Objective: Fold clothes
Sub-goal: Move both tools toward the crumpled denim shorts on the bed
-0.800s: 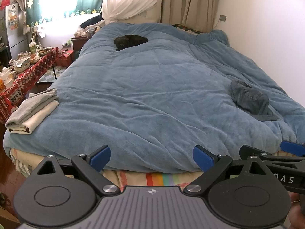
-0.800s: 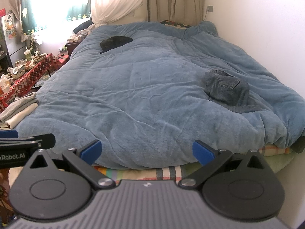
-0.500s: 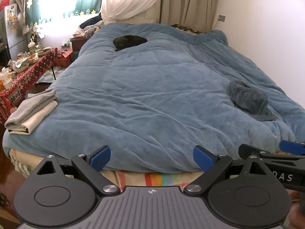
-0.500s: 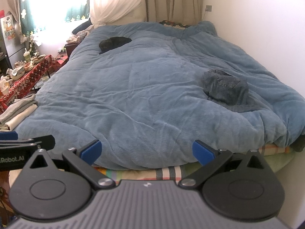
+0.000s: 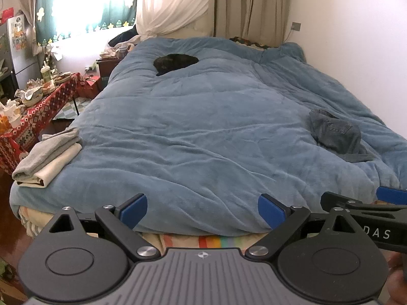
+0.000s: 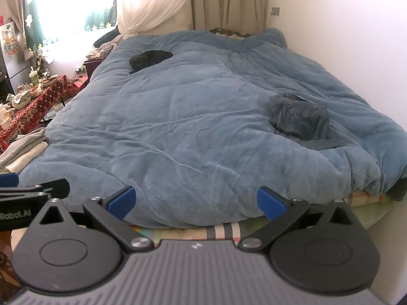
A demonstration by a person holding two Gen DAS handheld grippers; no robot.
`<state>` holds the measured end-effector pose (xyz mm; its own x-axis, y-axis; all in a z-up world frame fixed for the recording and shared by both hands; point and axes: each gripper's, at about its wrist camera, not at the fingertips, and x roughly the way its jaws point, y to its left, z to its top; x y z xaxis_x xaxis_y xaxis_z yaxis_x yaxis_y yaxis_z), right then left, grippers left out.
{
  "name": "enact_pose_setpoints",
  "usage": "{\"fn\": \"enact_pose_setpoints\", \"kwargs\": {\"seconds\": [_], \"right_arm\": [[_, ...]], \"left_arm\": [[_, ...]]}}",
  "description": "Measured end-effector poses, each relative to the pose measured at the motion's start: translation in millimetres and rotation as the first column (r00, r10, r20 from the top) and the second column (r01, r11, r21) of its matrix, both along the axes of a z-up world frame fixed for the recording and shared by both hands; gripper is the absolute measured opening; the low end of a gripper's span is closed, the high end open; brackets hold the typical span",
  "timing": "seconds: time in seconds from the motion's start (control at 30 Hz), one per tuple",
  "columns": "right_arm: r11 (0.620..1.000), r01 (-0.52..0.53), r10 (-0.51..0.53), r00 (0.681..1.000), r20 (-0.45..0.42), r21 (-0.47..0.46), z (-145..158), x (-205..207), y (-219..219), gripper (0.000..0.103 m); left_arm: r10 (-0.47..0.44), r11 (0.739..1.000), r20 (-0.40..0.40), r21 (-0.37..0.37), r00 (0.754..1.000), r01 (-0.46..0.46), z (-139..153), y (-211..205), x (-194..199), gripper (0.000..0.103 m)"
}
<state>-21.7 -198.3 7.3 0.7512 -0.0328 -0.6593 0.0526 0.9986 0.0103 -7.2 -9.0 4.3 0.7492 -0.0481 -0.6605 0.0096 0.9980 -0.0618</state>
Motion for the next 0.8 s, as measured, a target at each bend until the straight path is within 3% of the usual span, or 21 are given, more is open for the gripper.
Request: {"fn": "enact_pose_setpoints", "kwargs": {"seconds": [0.23,0.33,0.47,0.57,0.67,0.8], "right_arm": [[1.000,0.005,-0.005,1.000,-0.011,0.015,-2,5,-2,0.102],[1.000,0.013,-0.013,1.000,-0.009,0.007,-4,8,-2,0.102],[0.997,0.033,-0.032,0.999,0.021,-0.070,-8,11,1,0.102],[0.998,0.055,-0.053,0.997,0.052,-0.041,-9,9,-1,0.102],[0.999,0.038,-0.038,0.999,0.010,-0.010,-12,14,-6,0.102],[0.997,0.043,-0.045,0.998,-0.037,-0.057,-19,18,-5,0.102]], "left_arm": [[0.018,1.000,-0.020,0.024,1.000,-0.017,-5,1,9,0.086],[0.030,0.999,0.001,0.035,1.000,-0.030,-5,1,8,0.086],[0.045,0.998,0.030,0.048,0.999,-0.047,-6,1,8,0.086],[0.057,0.997,0.052,0.058,0.997,-0.060,-6,1,7,0.086],[0.063,0.995,0.072,0.066,0.995,-0.068,-6,1,7,0.086],[0.005,0.999,0.041,0.049,0.999,-0.007,-10,2,12,0.086]]}}
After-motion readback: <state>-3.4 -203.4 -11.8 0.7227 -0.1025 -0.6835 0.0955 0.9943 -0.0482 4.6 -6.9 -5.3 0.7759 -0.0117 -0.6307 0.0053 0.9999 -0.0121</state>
